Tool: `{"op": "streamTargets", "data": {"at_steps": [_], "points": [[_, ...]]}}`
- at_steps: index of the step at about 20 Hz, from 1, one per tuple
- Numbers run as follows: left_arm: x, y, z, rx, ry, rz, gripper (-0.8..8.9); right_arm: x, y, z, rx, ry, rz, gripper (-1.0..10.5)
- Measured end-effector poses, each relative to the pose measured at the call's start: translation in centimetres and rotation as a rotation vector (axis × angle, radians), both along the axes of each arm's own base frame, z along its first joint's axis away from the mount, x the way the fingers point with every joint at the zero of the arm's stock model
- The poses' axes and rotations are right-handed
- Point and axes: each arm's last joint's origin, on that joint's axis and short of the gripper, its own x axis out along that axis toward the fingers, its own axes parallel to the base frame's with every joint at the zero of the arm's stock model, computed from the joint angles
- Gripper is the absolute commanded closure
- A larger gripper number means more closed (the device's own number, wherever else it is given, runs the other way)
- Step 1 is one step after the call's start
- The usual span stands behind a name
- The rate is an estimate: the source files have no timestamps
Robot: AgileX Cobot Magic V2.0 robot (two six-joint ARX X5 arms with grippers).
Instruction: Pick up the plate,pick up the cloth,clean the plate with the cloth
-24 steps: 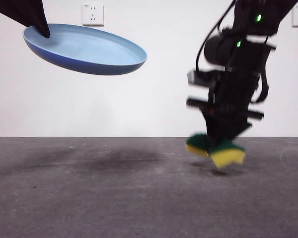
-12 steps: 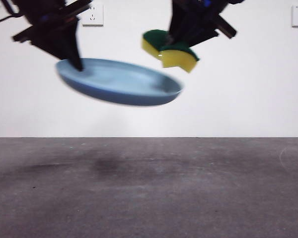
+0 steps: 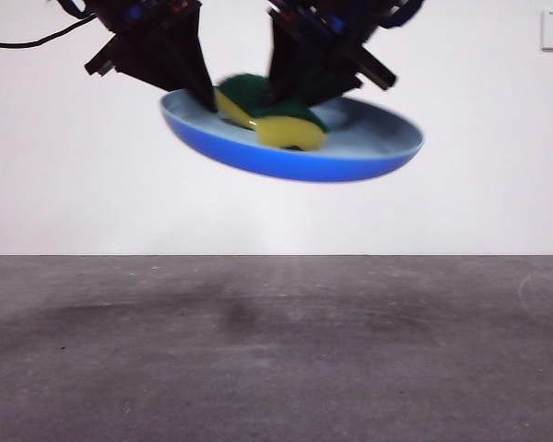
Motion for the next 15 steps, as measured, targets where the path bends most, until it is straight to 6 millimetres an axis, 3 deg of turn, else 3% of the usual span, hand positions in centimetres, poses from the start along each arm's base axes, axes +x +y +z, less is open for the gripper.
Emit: {"op": "streamTargets", "data": {"at_steps": [4, 7, 11, 15], "points": [[0.4, -0.1, 0.4, -0.038, -0.038, 0.002, 8.20, -1.7, 0.8, -0.7, -0.061, 0.086, 0.059, 9.6], [0.6, 0.6, 0.3, -0.013, -0.039, 0.044, 8.20, -2.5, 0.2, -1.4, -0.206, 0.123, 0.005, 9.6], [0.6, 1.8, -0.3, 0.038, 0.031, 0.089, 8.21, -2.2, -0.9, -1.7, -0.457, -0.015, -0.197, 9.6], [0.1, 2.1, -0.8, 0.076, 0.096, 0.080, 8.21, -1.0, -1.2, -1.2, -0.496, -0.164, -0.343, 9.6]]}}
